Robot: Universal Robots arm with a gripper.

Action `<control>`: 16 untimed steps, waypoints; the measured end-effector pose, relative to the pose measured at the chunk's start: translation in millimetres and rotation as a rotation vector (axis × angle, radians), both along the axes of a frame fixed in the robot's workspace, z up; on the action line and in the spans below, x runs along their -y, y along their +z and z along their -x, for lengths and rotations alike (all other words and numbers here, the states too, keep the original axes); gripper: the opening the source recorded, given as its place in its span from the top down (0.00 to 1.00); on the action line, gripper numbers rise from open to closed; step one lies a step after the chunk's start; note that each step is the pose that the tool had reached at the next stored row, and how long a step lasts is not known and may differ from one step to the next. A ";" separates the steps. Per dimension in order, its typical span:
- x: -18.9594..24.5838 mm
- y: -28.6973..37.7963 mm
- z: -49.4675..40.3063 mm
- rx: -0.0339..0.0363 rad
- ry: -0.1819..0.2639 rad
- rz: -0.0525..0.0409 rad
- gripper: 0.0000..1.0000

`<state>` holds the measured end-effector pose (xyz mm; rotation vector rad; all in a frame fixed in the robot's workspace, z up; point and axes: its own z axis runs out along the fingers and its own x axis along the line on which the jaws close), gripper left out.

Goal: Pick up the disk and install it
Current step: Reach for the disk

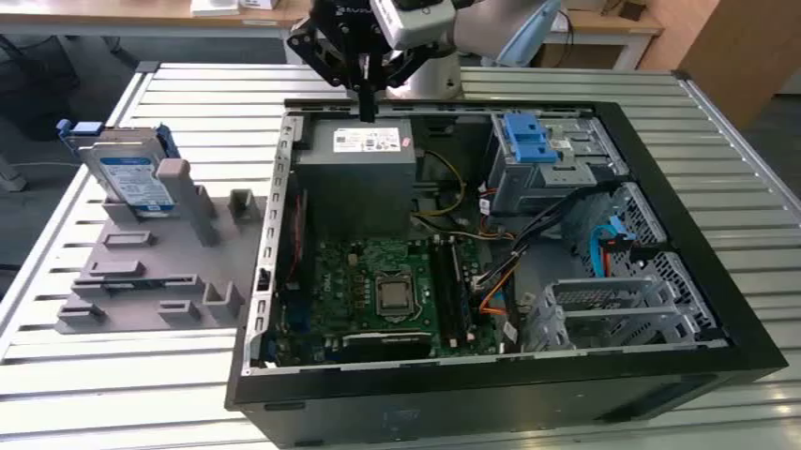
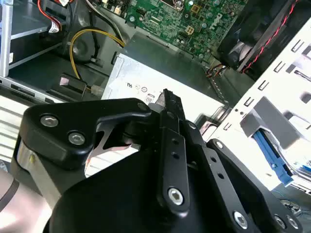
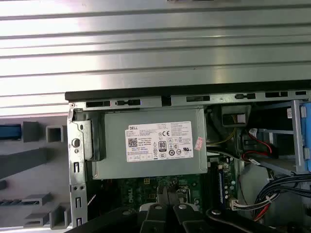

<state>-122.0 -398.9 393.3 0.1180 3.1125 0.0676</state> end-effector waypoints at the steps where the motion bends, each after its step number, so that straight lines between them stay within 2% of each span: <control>1: 0.0 0.0 0.0 0.0000 0.000 0.0000 0.89; 16: 0.0 0.0 4.1 0.0000 0.000 0.0000 0.89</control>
